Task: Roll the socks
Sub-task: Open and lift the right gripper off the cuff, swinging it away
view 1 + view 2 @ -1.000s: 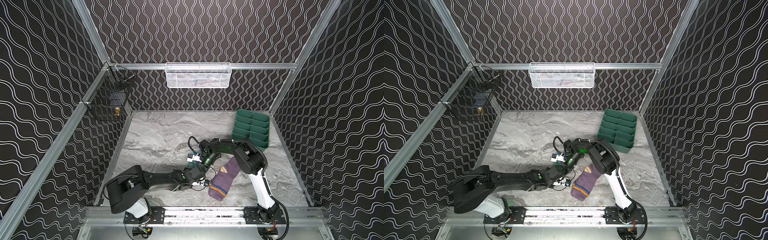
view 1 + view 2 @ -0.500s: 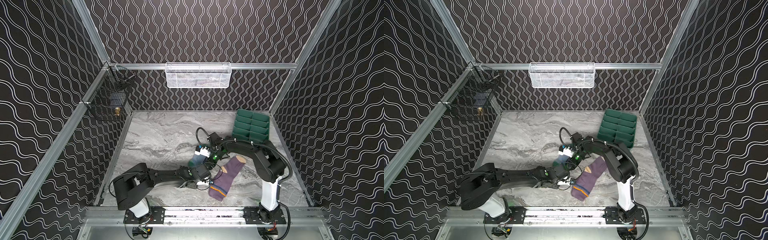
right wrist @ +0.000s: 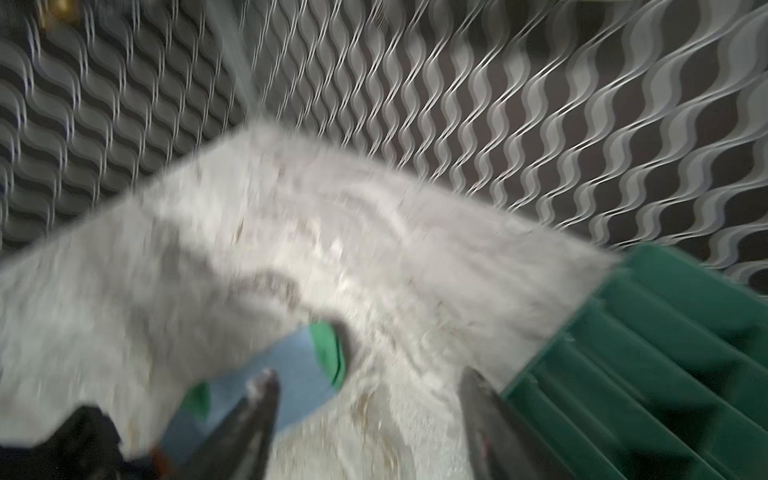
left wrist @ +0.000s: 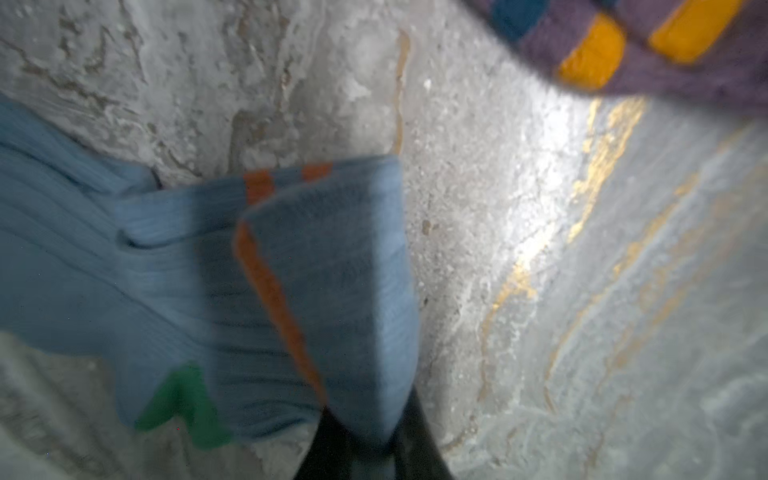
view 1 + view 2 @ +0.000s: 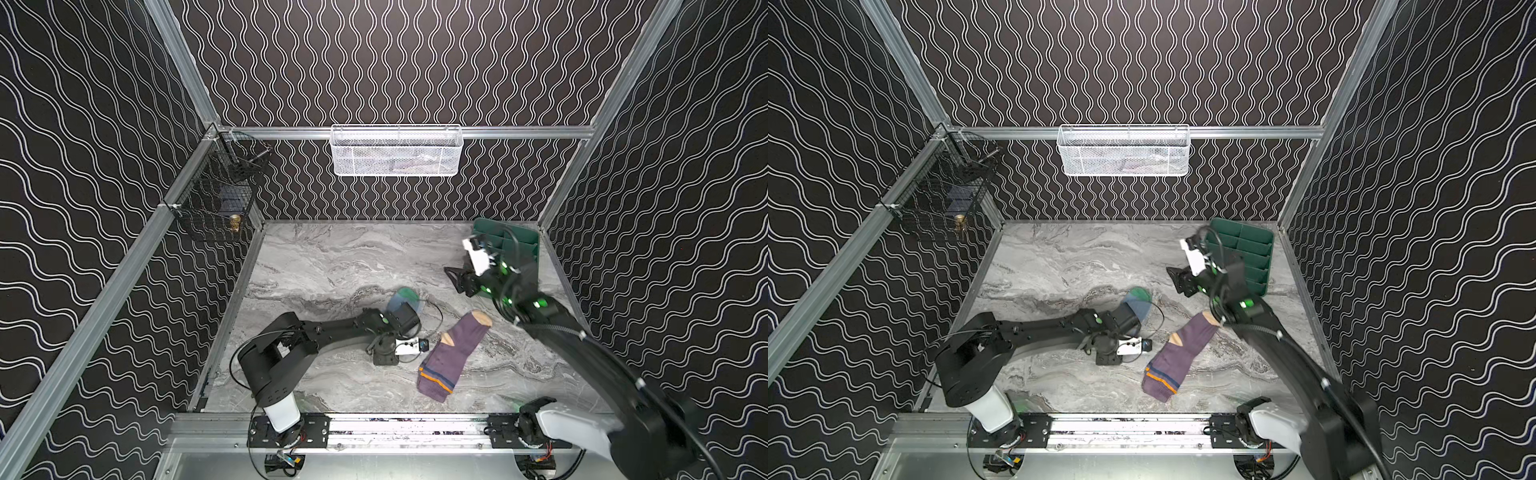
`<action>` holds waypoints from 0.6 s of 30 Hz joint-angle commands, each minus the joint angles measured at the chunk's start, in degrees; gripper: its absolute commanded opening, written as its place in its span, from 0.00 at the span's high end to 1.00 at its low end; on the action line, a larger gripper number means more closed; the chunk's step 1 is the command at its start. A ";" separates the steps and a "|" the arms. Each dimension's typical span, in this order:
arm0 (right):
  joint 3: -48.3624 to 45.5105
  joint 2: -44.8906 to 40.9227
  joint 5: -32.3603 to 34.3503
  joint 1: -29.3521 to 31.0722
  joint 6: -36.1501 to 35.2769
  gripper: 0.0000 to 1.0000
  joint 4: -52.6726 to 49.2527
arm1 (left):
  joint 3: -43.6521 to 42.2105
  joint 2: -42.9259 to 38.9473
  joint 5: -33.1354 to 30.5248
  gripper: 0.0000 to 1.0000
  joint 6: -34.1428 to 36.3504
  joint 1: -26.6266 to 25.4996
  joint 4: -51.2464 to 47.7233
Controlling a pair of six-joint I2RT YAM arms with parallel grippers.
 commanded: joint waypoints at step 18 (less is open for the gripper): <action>-16.53 -17.21 35.34 43.05 -34.36 0.00 -8.61 | 12.75 20.88 15.22 1.00 -1.06 9.29 -14.18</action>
